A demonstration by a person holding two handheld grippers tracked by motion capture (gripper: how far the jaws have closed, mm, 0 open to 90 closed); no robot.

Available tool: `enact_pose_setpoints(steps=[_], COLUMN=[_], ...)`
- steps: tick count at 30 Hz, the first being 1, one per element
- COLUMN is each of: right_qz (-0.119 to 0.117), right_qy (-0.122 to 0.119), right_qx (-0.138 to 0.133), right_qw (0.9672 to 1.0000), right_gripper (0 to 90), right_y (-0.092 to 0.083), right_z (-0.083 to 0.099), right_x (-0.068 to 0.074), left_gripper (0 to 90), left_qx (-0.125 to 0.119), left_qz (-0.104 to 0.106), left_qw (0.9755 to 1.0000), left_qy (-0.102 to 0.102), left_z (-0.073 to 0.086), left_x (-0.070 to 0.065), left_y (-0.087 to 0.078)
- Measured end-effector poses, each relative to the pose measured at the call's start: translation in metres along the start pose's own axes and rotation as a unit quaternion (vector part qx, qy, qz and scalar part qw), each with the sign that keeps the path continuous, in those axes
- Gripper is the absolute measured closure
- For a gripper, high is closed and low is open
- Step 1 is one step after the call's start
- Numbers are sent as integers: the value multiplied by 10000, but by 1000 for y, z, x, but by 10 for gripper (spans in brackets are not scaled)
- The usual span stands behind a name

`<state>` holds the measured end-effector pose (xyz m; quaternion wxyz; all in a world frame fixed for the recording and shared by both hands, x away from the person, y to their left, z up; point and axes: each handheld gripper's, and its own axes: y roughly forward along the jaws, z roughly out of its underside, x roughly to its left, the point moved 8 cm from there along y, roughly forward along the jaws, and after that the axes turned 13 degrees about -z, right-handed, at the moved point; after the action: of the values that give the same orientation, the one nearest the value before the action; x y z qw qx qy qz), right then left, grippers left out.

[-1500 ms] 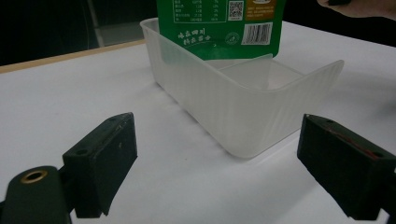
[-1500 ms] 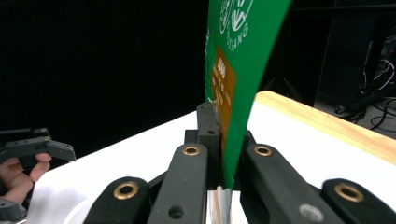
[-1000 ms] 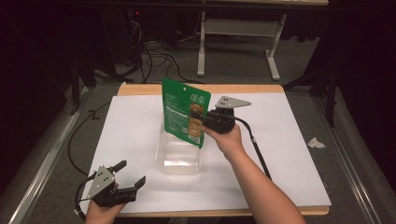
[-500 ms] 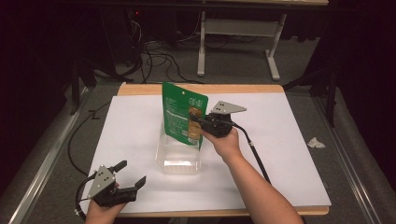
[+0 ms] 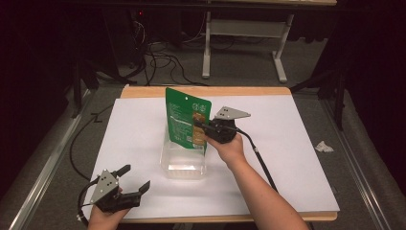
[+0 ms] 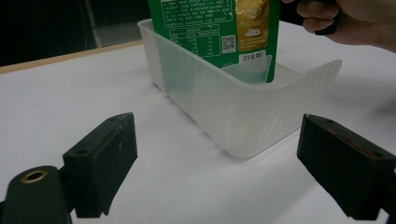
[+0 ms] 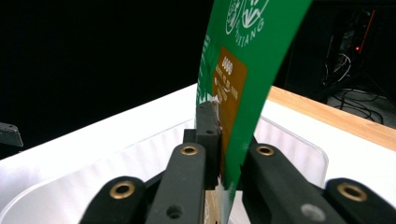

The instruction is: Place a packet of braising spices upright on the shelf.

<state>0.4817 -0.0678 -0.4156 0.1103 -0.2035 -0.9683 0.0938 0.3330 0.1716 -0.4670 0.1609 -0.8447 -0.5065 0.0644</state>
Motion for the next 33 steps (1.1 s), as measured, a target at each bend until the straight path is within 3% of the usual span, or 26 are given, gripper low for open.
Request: enact_pose_setpoints(steps=[3,5,6,7,9,10,11,19,24,28,33], right_qz=[68,112,112,198,323,323,456,741,903,1272,1451], right_qy=[44,67,67,42,17,17,-31,0,15,-55,80], right_qx=[178,222,222,183,143,143,89,15,15,282,211], right_qw=[9998,9997,9997,9996,9994,9994,9989,9973,9959,9915,9892], right_gripper=[655,557,557,446,364,364,309,188,162,153,153], right_y=[-1,-5,-5,-13,-20,-20,-30,-64,-90,-112,-145], right_z=[4,6,6,8,9,9,9,12,19,30,45], right_x=[0,0,0,-1,-1,-1,-2,-4,-6,-8,-6], left_gripper=[129,128,128,128,128,128,128,128,128,128,128], left_qx=[4,1,1,-8,-10,-10,-3,22,65,96,148], left_qz=[22,27,27,33,49,49,56,93,95,106,128], left_qw=[10000,10000,10000,10000,10000,10000,10000,9999,9999,9999,9998], left_qy=[8,-4,-4,-6,9,9,31,67,45,66,59], left_z=[0,0,0,0,-1,-1,-1,0,1,2,4], left_x=[-1,0,0,0,-1,-1,-2,-6,-5,-6,-6], left_y=[0,0,0,0,0,0,1,4,5,6,8])
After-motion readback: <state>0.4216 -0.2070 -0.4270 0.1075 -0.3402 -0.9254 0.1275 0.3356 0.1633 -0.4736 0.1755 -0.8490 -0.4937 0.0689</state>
